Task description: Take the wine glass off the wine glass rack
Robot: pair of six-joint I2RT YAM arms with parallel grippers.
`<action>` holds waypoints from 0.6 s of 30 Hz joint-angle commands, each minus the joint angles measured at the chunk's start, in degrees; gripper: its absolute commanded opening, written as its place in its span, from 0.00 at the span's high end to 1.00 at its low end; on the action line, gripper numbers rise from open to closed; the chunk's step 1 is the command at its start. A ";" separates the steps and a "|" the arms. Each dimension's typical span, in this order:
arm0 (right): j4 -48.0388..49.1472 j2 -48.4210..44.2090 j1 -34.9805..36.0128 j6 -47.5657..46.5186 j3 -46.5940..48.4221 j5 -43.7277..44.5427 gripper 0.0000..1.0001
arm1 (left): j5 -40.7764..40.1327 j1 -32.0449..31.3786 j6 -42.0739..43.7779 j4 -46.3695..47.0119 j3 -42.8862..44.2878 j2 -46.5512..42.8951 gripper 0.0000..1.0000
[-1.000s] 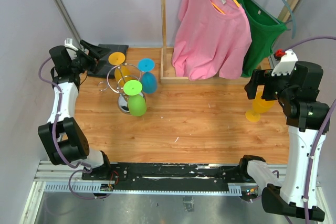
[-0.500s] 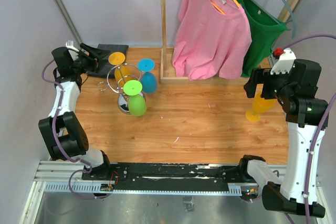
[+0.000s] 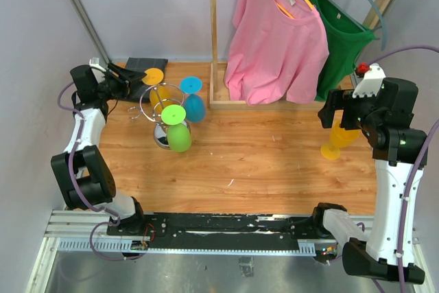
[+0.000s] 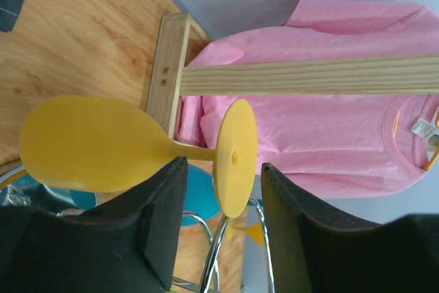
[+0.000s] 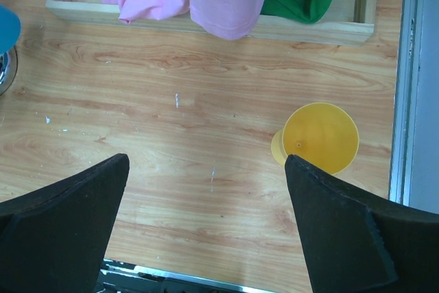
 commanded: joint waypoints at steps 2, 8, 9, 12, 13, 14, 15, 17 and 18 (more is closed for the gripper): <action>0.65 -1.07 -0.16 0.18 -1.11 -0.30 0.01 | 1.42 -0.07 0.93 0.13 1.28 -0.09 0.54; 0.65 -1.39 -0.03 0.16 -1.47 -0.30 0.01 | 1.57 -0.06 1.07 -0.01 1.06 -0.06 0.65; 0.65 -1.34 -0.07 0.16 -1.51 -0.30 0.01 | 1.65 -0.07 1.00 -0.01 0.99 -0.06 0.67; 0.66 -1.24 -0.07 0.07 -1.52 -0.35 0.01 | 1.66 -0.06 0.99 0.03 0.90 -0.15 0.72; 0.65 -1.16 -0.07 0.07 -1.45 -0.39 0.01 | 1.65 -0.01 0.99 0.03 0.91 -0.15 0.74; 0.72 -1.08 0.00 0.07 -1.39 -0.39 0.01 | 1.70 -0.06 0.99 0.03 0.90 -0.15 0.77; 0.74 -1.04 0.01 0.07 -1.36 -0.39 0.01 | 1.84 -0.04 0.99 0.03 0.97 -0.08 0.80; 0.83 -0.90 0.01 0.07 -1.21 -0.39 0.01 | 2.01 -0.03 1.00 0.03 1.02 0.06 0.89; 0.91 -0.82 0.06 0.07 -1.17 -0.39 0.01 | 2.06 -0.04 0.91 0.03 1.04 0.15 0.94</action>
